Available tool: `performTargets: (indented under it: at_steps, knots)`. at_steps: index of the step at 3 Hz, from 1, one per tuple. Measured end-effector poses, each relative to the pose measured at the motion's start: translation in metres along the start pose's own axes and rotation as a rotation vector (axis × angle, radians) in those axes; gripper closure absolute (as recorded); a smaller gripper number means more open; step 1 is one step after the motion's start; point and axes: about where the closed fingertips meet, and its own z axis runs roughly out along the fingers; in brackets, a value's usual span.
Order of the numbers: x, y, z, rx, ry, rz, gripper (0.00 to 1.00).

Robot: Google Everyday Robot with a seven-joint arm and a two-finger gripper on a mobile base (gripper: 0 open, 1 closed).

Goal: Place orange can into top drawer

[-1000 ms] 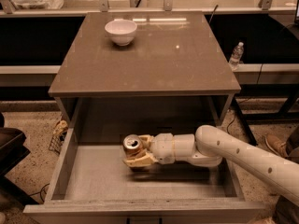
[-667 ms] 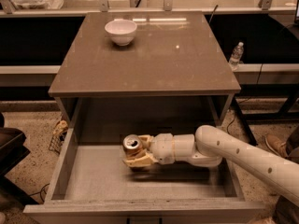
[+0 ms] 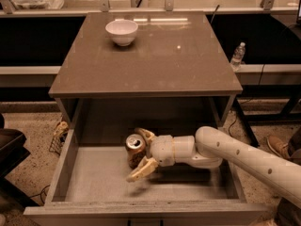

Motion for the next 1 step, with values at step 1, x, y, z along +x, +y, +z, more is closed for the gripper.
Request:
performTargets:
  at_steps: [1]
  knots:
    - [0.0000, 0.0000, 0.0000, 0.000, 0.000, 0.000, 0.00]
